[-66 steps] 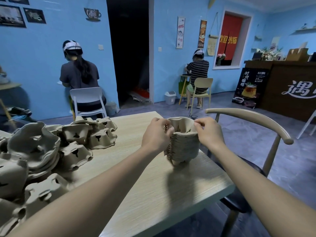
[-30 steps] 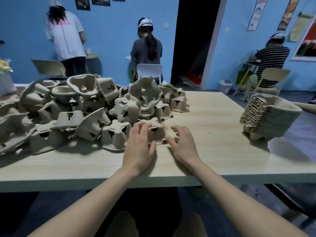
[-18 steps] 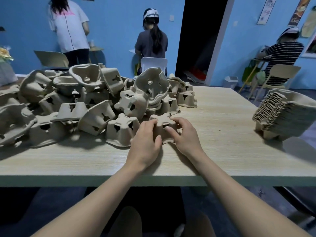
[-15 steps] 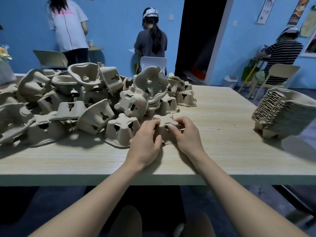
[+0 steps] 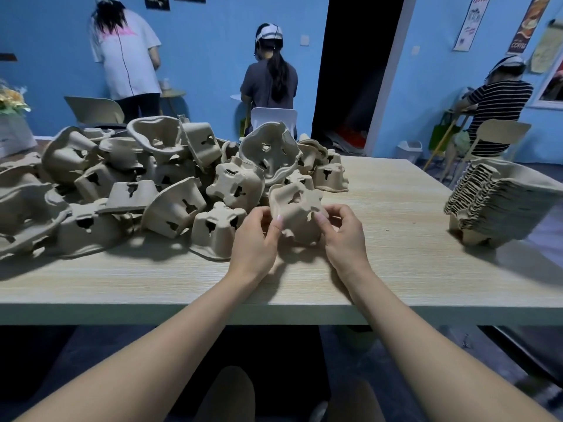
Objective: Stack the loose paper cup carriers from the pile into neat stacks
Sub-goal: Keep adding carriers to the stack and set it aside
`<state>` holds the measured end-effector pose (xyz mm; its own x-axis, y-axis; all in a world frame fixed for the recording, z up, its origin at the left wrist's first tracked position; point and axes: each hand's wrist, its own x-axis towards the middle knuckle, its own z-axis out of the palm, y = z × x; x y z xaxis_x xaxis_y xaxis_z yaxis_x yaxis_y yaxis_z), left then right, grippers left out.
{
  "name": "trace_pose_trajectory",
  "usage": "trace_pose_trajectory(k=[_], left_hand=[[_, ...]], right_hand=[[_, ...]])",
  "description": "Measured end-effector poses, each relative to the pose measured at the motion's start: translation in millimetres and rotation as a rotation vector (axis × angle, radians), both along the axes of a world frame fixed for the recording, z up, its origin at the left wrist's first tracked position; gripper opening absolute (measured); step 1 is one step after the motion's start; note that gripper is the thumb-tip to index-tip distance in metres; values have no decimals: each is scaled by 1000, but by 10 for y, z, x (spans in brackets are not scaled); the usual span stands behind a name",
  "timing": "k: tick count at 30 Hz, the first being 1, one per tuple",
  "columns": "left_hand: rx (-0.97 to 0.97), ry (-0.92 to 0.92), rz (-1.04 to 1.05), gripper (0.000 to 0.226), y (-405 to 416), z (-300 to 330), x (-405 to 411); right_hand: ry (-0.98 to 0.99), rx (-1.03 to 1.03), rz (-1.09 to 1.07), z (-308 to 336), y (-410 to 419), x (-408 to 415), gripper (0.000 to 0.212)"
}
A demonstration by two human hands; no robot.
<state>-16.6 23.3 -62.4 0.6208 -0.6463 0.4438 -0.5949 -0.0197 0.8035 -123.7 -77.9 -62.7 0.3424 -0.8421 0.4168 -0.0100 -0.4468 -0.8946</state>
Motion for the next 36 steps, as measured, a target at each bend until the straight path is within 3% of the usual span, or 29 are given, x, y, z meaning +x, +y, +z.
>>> trace_pose_trajectory(k=[4, 7, 10, 14, 16, 23, 26, 28, 30, 33, 36], left_hand=[[-74, 229, 37, 15, -149, 103, -21], [-116, 247, -30, 5, -225, 254, -38], [-75, 38, -98, 7, -264, 393, -50], [-35, -331, -127, 13, -309, 491, -135], [-14, -476, -161, 14, -342, 518, -199], [-100, -746, -254, 10, -563, 670, -418], [-135, -873, -265, 10, -667, 783, -463], [-109, -824, -270, 26, -745, 877, -479], [-94, -633, -264, 39, -818, 981, -531], [-75, -351, -245, 35, -980, 1122, -688], [-67, -182, -271, 26, -1189, 1220, -911]], right_hand=[[-1, -9, 37, -9, -12, -3, 10], [-59, 35, 0, 2, -25, -25, 10], [-85, 111, -61, 35, -83, -79, 6], [-43, 162, -121, 180, -247, -235, 40], [-55, 226, -109, 321, -316, -337, 46], [-5, 406, -56, 648, -537, -653, 29], [39, 359, -142, 757, -649, -805, 23], [57, 285, -196, 851, -730, -929, 26], [57, 217, -237, 953, -797, -1083, 24], [80, 149, -296, 1101, -903, -1339, 8], [98, 79, -349, 1223, -1029, -1565, 6]])
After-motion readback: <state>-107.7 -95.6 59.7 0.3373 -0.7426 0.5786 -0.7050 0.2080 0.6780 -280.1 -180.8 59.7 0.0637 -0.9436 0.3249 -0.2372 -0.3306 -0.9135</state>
